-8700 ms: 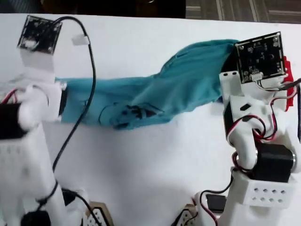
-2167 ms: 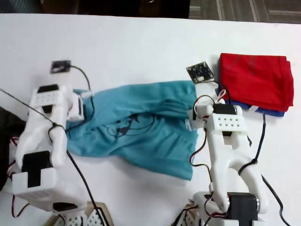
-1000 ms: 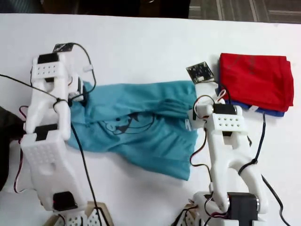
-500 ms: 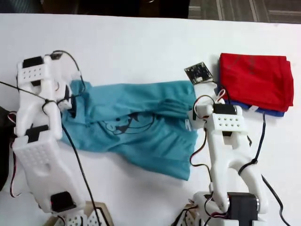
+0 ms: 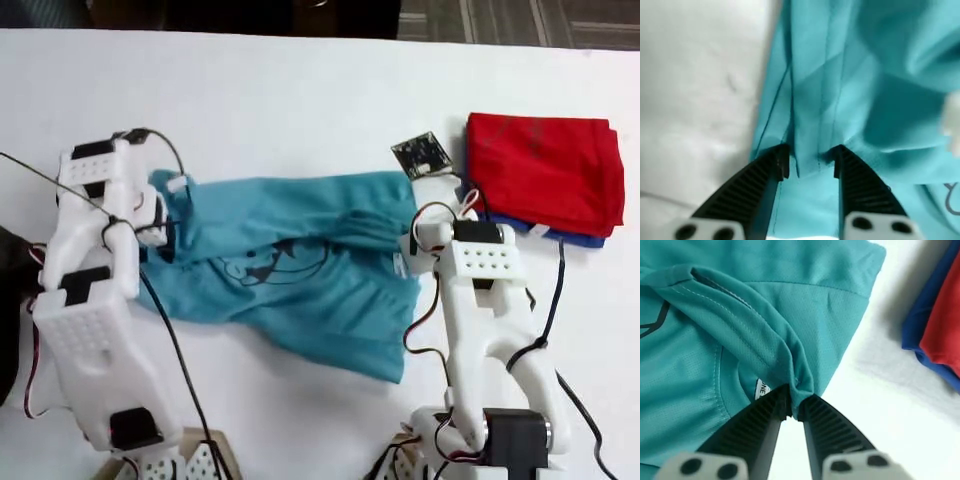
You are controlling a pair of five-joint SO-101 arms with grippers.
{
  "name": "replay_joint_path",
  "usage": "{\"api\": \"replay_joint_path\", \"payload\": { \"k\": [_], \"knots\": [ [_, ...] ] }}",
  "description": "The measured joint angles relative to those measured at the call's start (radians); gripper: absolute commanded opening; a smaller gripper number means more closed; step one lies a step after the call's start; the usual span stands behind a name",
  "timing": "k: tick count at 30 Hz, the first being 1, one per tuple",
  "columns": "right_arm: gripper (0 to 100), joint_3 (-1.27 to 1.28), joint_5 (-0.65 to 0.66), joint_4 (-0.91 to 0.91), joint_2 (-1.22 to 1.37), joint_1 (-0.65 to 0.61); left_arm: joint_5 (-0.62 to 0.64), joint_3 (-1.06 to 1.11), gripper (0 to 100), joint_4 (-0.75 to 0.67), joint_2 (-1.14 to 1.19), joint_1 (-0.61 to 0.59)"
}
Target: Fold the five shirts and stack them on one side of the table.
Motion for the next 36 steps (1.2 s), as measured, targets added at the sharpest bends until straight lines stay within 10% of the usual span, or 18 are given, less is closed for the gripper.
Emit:
{"api": "replay_joint_path", "payload": {
  "k": [3,24,36],
  "knots": [
    [1.8,0.0,0.0,0.0,0.0,0.0,0.028,0.005,3,0.0,-0.002,0.014],
    [1.8,-0.12,0.002,0.0,0.0,0.0,0.048,-0.411,3,0.333,0.006,0.064],
    [1.8,-0.135,0.002,0.002,0.0,-0.006,0.048,-0.173,3,0.284,-0.106,0.064]
  ]
}}
